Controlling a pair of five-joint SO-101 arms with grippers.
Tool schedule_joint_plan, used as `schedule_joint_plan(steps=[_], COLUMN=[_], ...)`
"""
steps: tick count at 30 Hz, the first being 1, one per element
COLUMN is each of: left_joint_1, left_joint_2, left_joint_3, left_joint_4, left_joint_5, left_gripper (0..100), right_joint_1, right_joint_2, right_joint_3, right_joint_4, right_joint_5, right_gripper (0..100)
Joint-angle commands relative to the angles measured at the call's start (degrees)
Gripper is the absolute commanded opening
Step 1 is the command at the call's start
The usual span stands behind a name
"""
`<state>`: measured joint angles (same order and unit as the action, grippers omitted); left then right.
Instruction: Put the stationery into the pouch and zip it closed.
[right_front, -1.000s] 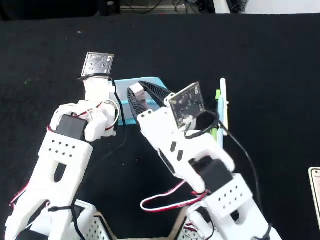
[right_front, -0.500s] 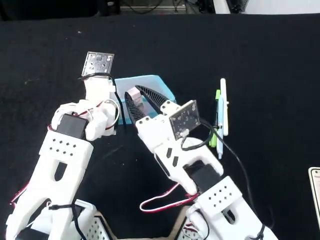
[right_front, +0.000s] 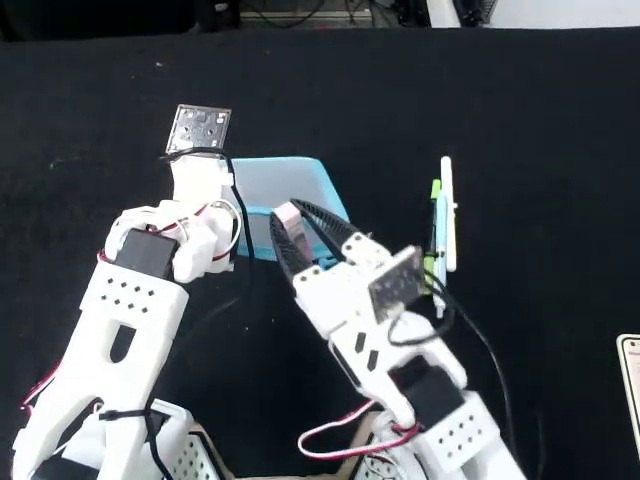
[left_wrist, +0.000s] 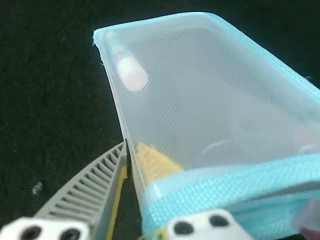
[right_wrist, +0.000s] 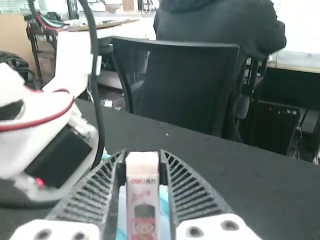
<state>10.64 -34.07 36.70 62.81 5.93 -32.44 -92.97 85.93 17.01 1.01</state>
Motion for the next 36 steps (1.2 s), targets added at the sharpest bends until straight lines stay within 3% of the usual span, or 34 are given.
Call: schedule_joint_plan(steps=[1,8,13,18,27,36], left_joint_1=[0.7,0.7,0.7,0.7,0.7,0.7], left_joint_2=[0.4,0.4,0.4,0.4,0.4,0.4], left_joint_3=[1.6,1.6,1.6,1.6,1.6,1.6], left_joint_4=[0.1,0.1,-0.1,-0.2,-0.2,-0.1], left_joint_5=[0.5,0.5,0.5,0.5,0.5,0.5], left_gripper=[3,3,3,3,3,3], right_joint_1=[-0.4,-0.4,5.3,10.6,10.9,10.9], right_joint_2=[-6.0,-12.7,-14.5,-15.8,-15.9,-15.9], right_joint_3=[2.3,8.7,10.5,6.5,-4.7,-6.4], right_joint_4=[1.0,1.1,2.3,14.3,35.1,38.2], right_joint_5=[0.1,0.1,0.0,-0.1,0.1,4.5], right_gripper=[1.1,1.1,1.2,1.5,1.5,1.2])
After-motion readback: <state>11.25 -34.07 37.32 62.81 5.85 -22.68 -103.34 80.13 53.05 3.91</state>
